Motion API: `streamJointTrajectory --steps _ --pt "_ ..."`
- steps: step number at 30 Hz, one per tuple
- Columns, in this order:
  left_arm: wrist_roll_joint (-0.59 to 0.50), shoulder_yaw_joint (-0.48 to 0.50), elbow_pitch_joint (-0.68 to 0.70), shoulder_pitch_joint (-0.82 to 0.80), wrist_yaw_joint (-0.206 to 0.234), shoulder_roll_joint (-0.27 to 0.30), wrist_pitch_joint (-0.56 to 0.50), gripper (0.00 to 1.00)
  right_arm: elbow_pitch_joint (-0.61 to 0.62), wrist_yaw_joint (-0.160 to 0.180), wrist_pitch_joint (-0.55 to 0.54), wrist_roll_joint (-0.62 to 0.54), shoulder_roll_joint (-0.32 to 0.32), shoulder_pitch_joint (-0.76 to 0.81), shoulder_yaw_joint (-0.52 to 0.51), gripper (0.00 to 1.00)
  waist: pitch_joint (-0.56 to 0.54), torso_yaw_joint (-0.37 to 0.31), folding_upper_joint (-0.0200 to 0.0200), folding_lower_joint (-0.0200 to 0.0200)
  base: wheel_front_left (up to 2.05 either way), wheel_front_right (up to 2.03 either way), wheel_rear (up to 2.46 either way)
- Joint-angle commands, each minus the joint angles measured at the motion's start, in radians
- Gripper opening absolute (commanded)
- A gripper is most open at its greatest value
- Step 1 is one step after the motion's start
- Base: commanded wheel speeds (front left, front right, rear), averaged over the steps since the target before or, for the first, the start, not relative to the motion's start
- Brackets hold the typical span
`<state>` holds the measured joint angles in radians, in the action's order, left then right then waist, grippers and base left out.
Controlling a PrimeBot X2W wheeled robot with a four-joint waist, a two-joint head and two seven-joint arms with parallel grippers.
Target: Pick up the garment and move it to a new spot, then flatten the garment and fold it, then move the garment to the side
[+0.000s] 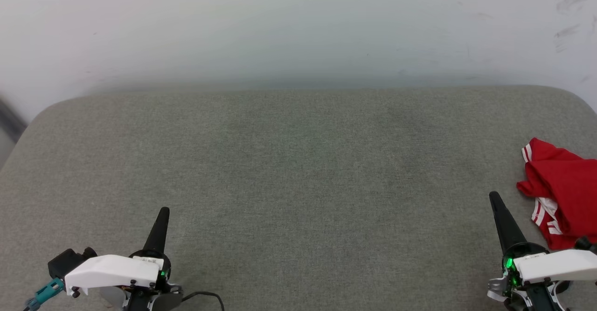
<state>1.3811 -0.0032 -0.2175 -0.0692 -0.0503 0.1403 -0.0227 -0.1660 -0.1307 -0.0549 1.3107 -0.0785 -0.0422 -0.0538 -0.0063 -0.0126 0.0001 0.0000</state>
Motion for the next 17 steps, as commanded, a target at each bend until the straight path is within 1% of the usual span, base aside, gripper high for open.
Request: streamJointTrajectory --steps 1,17 --pt "0.018 0.011 0.001 -0.024 -0.010 -0.006 -0.006 0.00 -0.001 0.000 -0.003 0.025 -0.005 -0.025 -0.002 0.00 0.000 0.000 -0.0001 0.0000 0.00 0.00 0.00" --pt "0.117 0.055 -0.012 -0.032 -0.043 -0.041 -0.041 0.00 -0.036 0.000 -0.015 0.162 -0.002 -0.047 -0.013 0.00 0.004 0.005 -0.0001 0.0000 0.00 0.00 0.00"
